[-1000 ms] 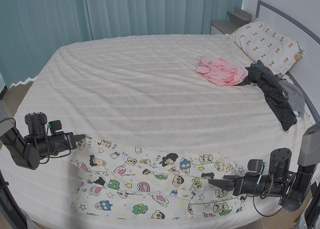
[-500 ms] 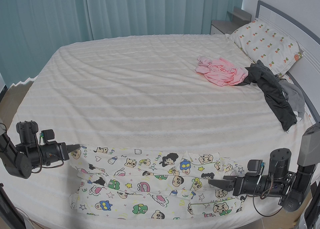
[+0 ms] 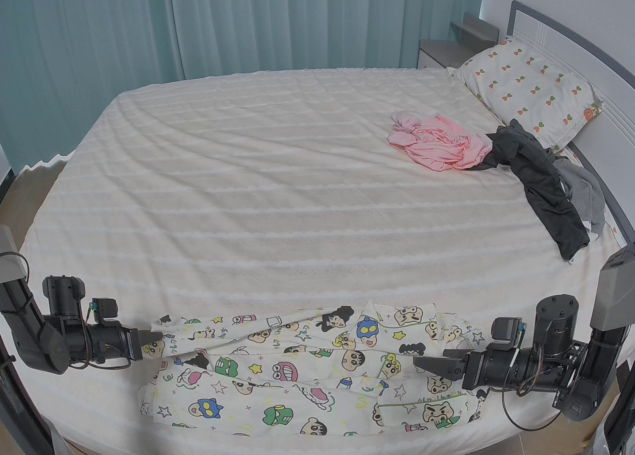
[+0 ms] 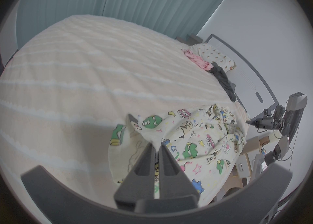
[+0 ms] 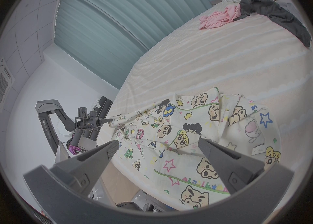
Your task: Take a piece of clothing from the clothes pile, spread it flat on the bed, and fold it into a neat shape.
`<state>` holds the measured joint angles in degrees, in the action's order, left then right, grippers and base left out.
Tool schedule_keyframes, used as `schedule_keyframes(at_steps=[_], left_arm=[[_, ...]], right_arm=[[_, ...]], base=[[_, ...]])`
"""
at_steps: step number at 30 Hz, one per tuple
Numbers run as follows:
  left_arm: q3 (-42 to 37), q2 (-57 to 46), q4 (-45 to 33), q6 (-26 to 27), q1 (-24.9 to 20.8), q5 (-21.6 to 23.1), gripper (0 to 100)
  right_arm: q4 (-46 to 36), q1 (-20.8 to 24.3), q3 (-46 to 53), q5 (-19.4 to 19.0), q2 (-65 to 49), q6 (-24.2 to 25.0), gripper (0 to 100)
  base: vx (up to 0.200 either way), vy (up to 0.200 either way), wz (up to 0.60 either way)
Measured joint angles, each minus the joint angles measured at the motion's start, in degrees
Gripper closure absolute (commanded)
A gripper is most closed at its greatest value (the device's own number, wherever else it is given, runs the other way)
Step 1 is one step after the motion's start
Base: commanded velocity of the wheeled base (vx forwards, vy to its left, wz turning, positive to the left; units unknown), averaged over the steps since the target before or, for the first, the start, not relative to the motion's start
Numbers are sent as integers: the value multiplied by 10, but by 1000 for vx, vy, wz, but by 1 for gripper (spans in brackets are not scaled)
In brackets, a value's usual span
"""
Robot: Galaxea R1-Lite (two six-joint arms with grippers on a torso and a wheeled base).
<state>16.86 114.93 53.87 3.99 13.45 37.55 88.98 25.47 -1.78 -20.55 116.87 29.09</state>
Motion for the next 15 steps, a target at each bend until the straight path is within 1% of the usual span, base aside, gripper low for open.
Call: schedule_keyframes(at_steps=[4,8,11,15], left_arm=[[-6,31,0,30,14,-1,100],[-12,62,-1,75,34,-1,100],[-14,80,-1,84,46,-2,100],[-15,94,1,85,50,-3,100]], right_arm=[[0,0,0,0,0,0,0],[0,0,0,0,0,0,0],[0,0,0,0,0,0,0],[0,0,0,0,0,0,0]], base=[[0,0,0],[0,0,0],[0,0,0],[0,0,0]])
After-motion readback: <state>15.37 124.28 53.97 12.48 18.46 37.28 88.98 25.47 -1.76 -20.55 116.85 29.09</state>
